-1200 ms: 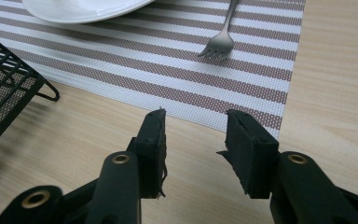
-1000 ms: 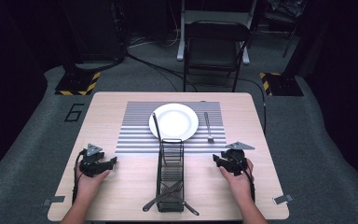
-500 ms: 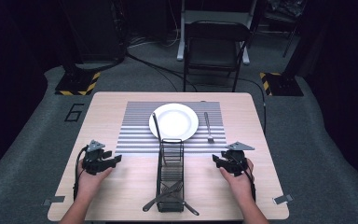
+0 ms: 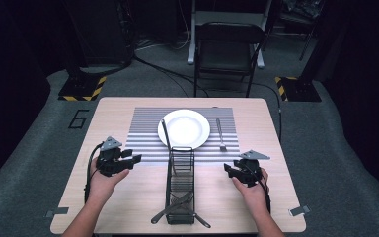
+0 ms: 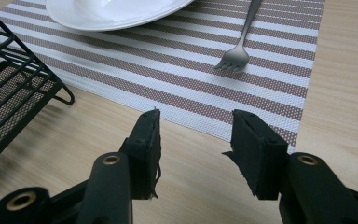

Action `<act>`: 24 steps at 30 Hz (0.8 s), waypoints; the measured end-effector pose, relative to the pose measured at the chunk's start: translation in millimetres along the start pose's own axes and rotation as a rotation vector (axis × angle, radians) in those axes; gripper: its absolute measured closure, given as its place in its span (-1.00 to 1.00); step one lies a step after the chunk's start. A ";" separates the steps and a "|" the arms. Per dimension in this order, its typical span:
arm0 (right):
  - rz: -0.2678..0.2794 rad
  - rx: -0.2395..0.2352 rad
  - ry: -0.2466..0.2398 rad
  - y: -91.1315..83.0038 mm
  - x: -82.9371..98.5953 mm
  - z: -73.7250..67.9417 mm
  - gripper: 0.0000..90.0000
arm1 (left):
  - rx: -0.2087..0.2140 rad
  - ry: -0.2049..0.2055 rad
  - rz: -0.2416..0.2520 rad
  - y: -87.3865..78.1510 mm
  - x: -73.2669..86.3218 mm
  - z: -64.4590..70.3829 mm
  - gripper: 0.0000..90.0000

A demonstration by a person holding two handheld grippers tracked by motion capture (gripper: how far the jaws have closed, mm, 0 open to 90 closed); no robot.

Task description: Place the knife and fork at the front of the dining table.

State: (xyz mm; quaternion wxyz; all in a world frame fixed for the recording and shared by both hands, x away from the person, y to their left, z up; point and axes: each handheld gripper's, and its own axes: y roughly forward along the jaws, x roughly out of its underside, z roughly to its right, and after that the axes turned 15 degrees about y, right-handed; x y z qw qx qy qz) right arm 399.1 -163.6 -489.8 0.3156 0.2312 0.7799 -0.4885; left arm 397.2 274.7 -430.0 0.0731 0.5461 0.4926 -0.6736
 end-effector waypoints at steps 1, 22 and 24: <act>0.000 -0.001 0.000 0.0 0.0 -0.4 0.16 | 0.005 0.009 0.003 -0.2 -3.6 1.8 0.15; 0.015 0.002 -0.001 -3.1 -0.3 -0.5 0.19 | 0.098 0.103 0.033 2.5 -53.6 35.4 0.25; 0.015 0.004 0.002 -3.5 -0.4 0.0 0.19 | 0.105 0.103 0.033 5.6 -55.7 37.1 0.25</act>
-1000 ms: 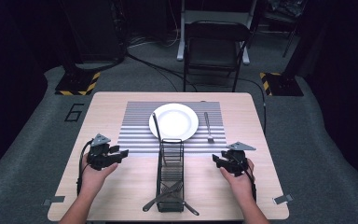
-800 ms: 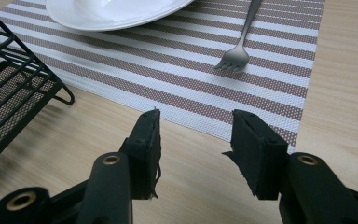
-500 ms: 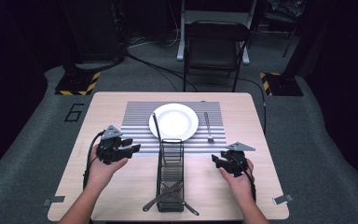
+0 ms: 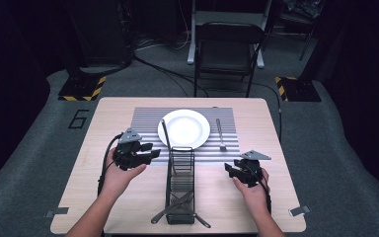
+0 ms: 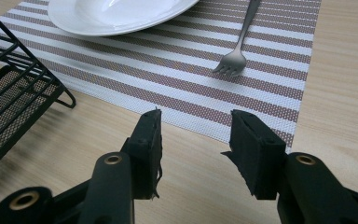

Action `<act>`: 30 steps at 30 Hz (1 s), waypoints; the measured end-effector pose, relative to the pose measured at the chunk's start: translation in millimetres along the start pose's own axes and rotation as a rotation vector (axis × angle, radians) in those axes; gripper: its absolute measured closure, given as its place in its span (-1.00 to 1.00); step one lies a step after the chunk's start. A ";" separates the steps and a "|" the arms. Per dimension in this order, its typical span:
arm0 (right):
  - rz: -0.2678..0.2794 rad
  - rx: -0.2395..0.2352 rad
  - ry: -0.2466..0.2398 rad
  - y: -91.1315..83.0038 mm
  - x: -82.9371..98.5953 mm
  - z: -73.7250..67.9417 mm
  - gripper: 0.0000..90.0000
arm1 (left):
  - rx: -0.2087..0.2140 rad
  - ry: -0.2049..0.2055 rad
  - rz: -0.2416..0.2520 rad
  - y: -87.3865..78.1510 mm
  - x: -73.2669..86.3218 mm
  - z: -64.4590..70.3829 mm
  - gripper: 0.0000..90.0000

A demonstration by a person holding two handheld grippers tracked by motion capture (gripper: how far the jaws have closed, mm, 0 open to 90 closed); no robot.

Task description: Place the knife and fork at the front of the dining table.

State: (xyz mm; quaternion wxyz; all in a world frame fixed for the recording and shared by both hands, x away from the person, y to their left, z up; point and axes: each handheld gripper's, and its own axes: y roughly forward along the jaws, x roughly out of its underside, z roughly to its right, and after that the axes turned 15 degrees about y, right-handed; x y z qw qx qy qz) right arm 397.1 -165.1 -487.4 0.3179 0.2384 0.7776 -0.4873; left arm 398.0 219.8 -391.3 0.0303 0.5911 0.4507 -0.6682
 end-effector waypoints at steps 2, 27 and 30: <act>0.002 -0.001 0.000 -0.1 0.0 0.5 0.19 | 0.007 0.002 -0.001 2.3 -1.8 0.9 0.26; -0.003 0.011 0.050 0.5 0.6 8.7 0.16 | 0.055 0.003 0.006 36.6 -18.4 13.2 0.34; -0.001 0.009 0.053 0.6 0.5 9.2 0.16 | 0.051 0.006 0.007 39.2 -19.0 13.1 0.37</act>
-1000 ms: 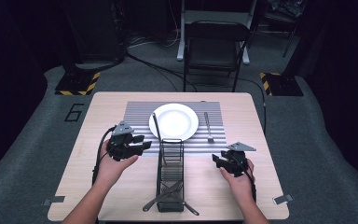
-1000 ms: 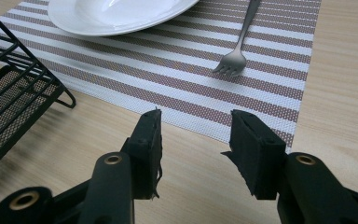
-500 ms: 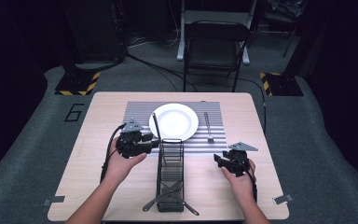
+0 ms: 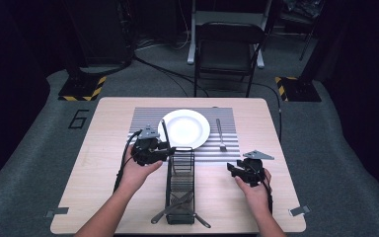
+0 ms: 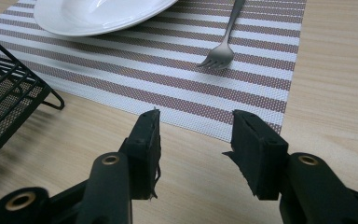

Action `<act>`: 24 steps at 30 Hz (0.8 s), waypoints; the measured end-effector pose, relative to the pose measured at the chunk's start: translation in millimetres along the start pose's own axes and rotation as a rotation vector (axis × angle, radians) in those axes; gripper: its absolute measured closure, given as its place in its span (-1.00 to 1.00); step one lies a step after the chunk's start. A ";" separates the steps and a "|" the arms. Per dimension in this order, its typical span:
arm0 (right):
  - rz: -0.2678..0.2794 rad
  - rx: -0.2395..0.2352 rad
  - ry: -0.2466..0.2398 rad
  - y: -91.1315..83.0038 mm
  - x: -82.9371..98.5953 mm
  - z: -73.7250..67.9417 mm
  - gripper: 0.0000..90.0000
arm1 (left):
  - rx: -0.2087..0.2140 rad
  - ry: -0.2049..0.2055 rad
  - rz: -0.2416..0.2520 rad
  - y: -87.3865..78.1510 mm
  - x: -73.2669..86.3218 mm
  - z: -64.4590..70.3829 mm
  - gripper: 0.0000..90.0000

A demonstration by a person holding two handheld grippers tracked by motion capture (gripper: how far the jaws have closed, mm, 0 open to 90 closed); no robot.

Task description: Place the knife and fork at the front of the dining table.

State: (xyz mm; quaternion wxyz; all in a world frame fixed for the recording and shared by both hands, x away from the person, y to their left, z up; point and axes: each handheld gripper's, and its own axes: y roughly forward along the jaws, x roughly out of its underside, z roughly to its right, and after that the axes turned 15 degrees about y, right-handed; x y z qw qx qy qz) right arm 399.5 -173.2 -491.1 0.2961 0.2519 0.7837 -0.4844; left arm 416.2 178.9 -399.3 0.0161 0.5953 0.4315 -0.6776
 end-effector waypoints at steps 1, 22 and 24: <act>-0.001 -0.001 0.002 -0.1 -0.1 0.2 0.15 | 0.001 -0.007 0.002 0.7 -0.2 0.6 0.37; -0.011 -0.005 0.031 0.4 -0.5 4.0 0.15 | -0.032 0.008 0.018 -1.4 3.3 4.0 0.72; -0.011 -0.003 0.030 0.4 -0.5 4.3 0.15 | -0.029 0.011 0.020 -3.3 4.0 4.9 0.73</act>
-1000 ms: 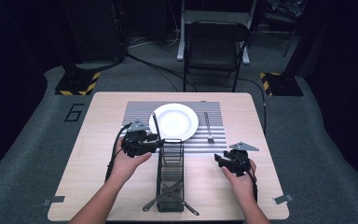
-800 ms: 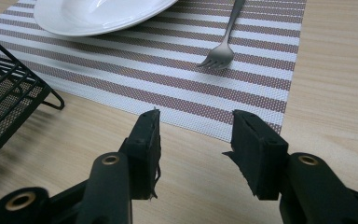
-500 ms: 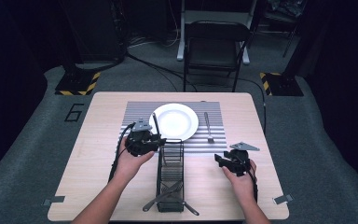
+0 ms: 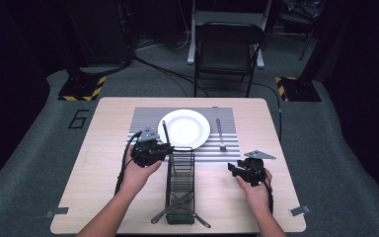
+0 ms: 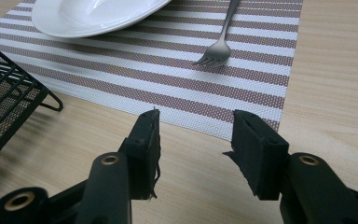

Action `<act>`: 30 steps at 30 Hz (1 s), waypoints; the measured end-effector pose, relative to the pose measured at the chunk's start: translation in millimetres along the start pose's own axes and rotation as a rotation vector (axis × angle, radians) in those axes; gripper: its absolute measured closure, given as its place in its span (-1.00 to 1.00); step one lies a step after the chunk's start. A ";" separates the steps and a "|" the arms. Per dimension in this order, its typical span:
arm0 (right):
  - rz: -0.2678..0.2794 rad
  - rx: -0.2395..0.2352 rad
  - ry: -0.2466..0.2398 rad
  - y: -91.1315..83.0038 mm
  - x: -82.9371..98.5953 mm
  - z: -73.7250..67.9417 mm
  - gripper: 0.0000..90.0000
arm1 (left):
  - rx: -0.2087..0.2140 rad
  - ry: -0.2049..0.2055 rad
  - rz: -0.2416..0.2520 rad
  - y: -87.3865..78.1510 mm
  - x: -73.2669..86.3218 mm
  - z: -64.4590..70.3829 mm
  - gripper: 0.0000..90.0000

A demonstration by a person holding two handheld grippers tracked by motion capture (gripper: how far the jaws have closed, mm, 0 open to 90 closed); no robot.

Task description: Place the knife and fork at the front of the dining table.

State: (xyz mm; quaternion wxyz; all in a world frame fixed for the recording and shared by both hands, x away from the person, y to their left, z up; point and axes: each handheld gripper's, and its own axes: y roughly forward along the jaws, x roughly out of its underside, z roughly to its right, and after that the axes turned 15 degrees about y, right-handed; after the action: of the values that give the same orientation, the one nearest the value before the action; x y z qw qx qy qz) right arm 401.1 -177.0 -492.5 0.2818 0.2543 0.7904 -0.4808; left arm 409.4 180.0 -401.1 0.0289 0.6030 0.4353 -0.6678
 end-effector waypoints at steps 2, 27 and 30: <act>0.000 -0.002 0.002 0.2 0.0 0.2 0.15 | 0.005 0.004 0.002 -2.1 0.3 2.1 0.75; -0.001 -0.005 0.009 1.4 0.0 1.4 0.14 | -0.017 0.027 0.014 -6.4 -1.2 20.5 0.83; -0.003 -0.003 0.009 1.7 0.0 1.7 0.14 | -0.009 0.038 0.000 -6.9 -3.2 20.5 0.83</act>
State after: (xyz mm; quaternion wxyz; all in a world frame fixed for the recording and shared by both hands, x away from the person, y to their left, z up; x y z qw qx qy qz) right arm 402.5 -177.9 -494.2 0.2778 0.2547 0.7927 -0.4791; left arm 390.3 170.0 -396.9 0.0233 0.6154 0.4389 -0.6543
